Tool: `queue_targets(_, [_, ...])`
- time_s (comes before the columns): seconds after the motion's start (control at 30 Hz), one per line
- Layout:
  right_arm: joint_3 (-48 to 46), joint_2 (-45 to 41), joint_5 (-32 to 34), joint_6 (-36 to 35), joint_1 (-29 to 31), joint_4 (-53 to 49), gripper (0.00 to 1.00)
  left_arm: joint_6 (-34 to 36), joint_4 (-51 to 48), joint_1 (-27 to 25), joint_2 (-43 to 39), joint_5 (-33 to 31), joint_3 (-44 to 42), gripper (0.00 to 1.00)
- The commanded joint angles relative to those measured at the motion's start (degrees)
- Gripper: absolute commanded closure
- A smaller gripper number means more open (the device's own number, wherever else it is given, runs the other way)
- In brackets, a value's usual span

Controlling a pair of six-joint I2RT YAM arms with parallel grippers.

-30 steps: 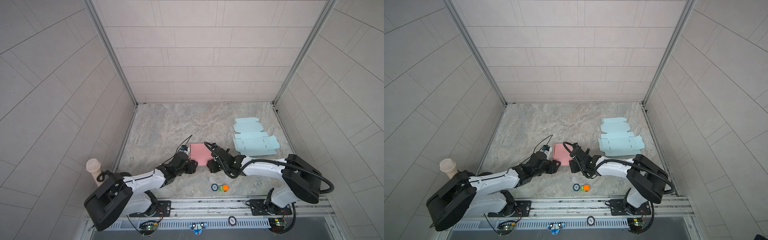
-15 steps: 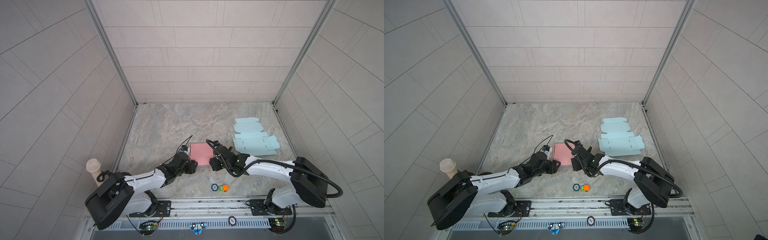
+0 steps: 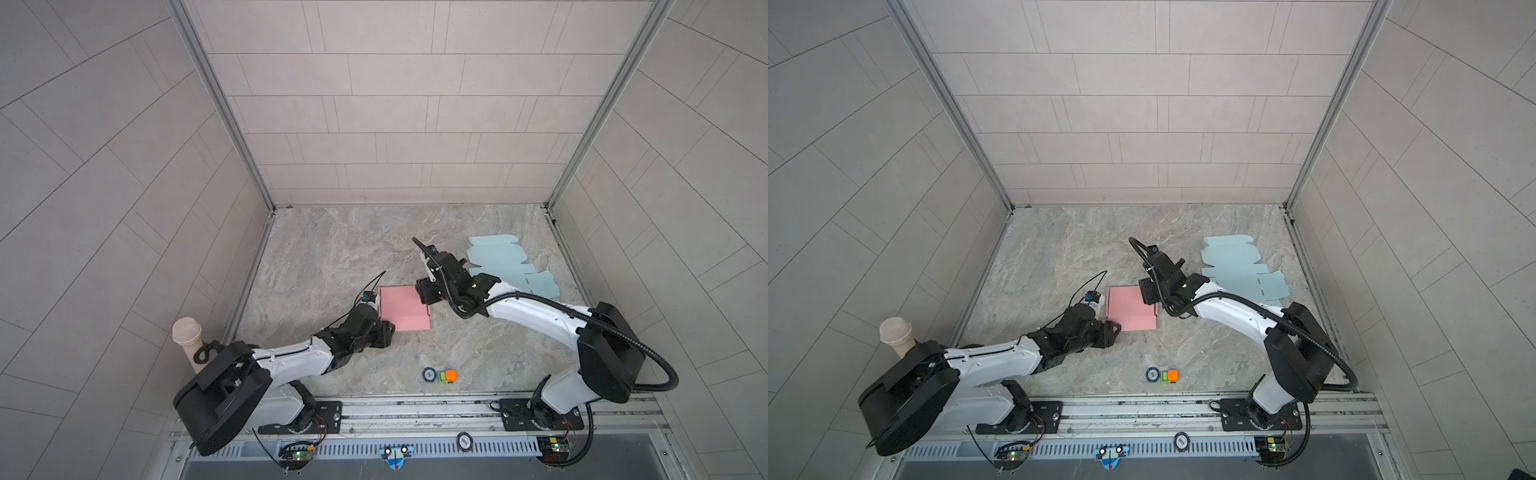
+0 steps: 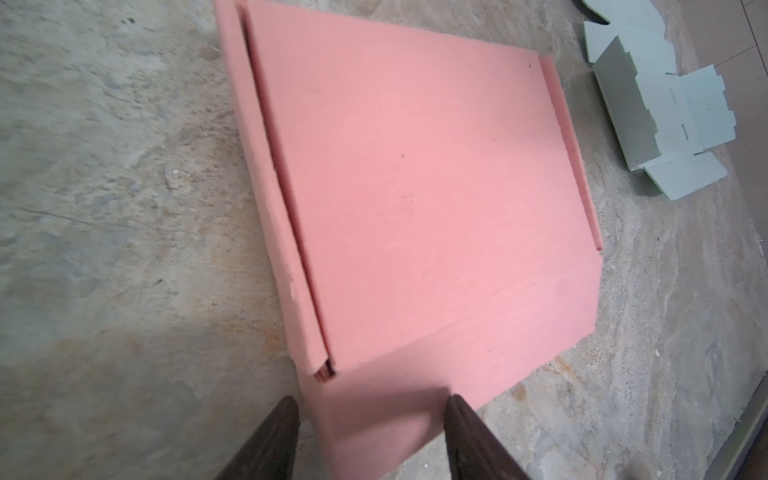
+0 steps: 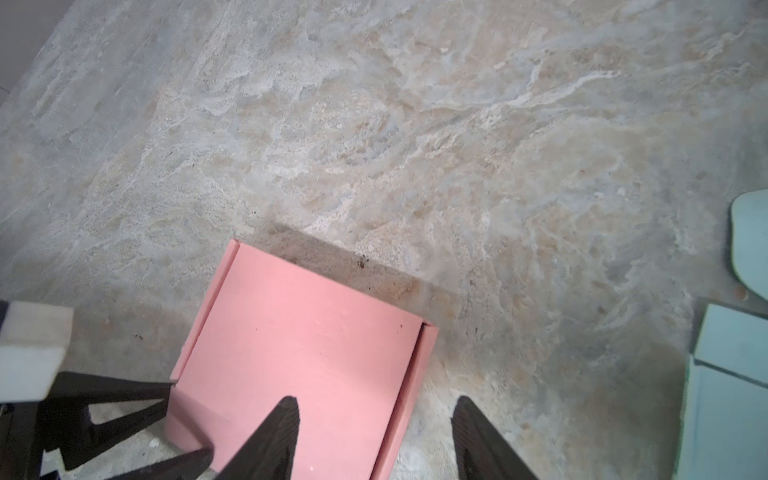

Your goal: Fold the paper box

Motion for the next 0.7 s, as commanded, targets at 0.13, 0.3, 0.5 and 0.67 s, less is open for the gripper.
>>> queue_targets(0.13, [9.8, 9.5, -2.4, -4.6, -1.6, -3.5, 0.38, 0.9, 0.3, -0.2, 0.4, -1.3, 0.8, 0.41])
queue_targets(0.3, [15.6, 16.2, -3.7, -6.2, -2.2, -5.5, 0.39, 1.2, -0.3, -0.2, 0.2, -1.7, 1.1, 0.4])
queue_targets(0.5, [17.7, 20.8, -5.8, -6.8, -2.3, -6.0, 0.39, 1.4, -0.3, -0.2, 0.7, -2.0, 1.5, 0.41])
queue_targets(0.67, [16.8, 22.3, -9.9, -6.2, -2.5, -4.4, 0.39, 1.5, -0.2, -0.2, 1.2, -2.4, 1.7, 0.41])
